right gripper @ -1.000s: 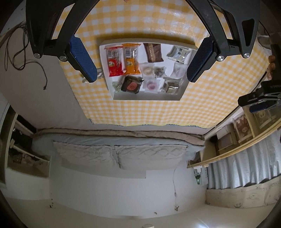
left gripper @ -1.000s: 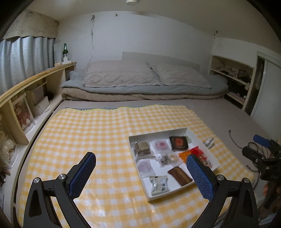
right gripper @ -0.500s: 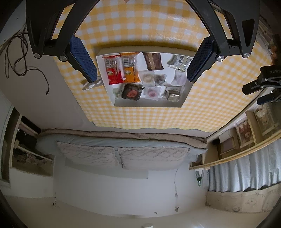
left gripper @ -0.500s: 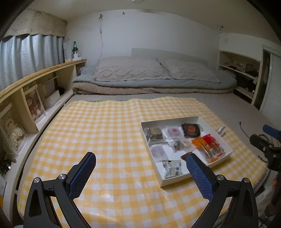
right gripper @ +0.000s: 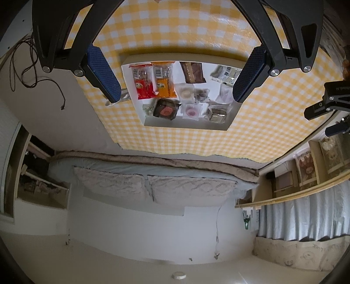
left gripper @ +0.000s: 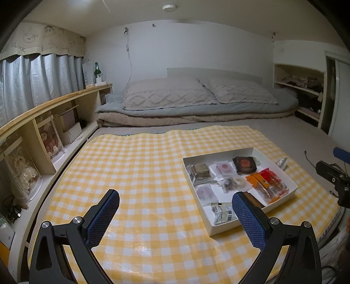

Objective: Organize snacks

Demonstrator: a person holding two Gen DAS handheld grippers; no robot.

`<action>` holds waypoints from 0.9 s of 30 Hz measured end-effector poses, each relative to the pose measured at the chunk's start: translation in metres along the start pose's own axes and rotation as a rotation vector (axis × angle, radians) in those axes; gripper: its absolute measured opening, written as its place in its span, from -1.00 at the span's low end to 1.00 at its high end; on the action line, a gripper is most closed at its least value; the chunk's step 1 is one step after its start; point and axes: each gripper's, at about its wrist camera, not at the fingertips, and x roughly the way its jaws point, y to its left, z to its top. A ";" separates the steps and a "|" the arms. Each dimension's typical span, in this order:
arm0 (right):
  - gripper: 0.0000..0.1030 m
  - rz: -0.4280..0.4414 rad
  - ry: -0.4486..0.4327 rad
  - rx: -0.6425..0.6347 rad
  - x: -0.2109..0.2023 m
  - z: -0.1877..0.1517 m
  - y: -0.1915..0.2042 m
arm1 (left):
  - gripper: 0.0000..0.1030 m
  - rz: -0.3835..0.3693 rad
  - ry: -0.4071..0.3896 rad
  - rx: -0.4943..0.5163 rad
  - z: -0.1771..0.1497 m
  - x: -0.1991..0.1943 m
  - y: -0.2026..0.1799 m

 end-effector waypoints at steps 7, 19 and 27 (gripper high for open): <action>1.00 -0.007 0.005 -0.007 0.001 0.000 0.002 | 1.00 -0.004 -0.005 -0.013 -0.001 -0.004 0.002; 1.00 -0.012 0.008 -0.011 0.005 -0.001 0.000 | 1.00 0.009 -0.015 -0.021 -0.003 -0.007 -0.001; 1.00 -0.013 0.009 -0.010 0.005 -0.001 0.001 | 1.00 0.013 -0.015 -0.021 -0.003 -0.007 -0.004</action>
